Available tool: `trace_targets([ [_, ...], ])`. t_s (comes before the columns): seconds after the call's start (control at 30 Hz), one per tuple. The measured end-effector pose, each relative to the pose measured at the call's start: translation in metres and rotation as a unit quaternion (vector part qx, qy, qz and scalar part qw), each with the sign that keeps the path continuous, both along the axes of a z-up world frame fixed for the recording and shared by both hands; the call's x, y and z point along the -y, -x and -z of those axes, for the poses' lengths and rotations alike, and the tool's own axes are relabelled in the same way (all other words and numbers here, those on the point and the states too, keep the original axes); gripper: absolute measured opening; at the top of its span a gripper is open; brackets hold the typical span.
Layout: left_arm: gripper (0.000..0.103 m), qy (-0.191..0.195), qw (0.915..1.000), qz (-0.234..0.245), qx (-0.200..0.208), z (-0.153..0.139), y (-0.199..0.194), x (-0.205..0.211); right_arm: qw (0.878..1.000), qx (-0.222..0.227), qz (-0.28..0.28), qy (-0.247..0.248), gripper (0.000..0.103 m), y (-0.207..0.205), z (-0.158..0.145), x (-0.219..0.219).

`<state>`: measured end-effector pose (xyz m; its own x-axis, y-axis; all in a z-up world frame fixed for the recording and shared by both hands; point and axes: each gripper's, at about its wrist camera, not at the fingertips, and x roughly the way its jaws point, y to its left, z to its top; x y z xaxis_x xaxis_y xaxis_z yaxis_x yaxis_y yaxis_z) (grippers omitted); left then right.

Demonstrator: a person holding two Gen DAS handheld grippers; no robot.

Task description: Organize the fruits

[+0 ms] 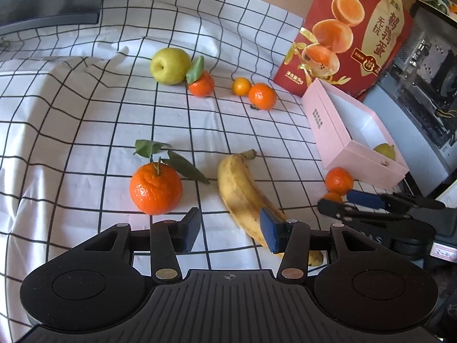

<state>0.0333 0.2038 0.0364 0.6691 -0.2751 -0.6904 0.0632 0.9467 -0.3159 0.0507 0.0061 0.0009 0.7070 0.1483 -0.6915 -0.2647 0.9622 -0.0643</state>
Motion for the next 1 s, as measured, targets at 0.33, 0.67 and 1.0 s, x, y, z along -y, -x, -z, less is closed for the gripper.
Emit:
trace_targets([
  [0.33, 0.051, -0.023, 0.9984, -0.033, 0.038, -0.017, 0.006, -0.014, 0.998, 0.018, -0.037, 0.051, 0.028, 0.002, 0.003, -0.019],
  [0.67, 0.051, -0.078, 0.9943, -0.068, 0.023, -0.002, -0.013, -0.034, 0.998, 0.013, -0.047, 0.049, 0.028, 0.018, 0.001, -0.01],
  [1.0, 0.055, -0.056, 0.997, -0.052, 0.014, 0.008, -0.028, -0.036, 0.999, -0.007, -0.031, 0.022, 0.033, 0.032, 0.003, 0.005],
])
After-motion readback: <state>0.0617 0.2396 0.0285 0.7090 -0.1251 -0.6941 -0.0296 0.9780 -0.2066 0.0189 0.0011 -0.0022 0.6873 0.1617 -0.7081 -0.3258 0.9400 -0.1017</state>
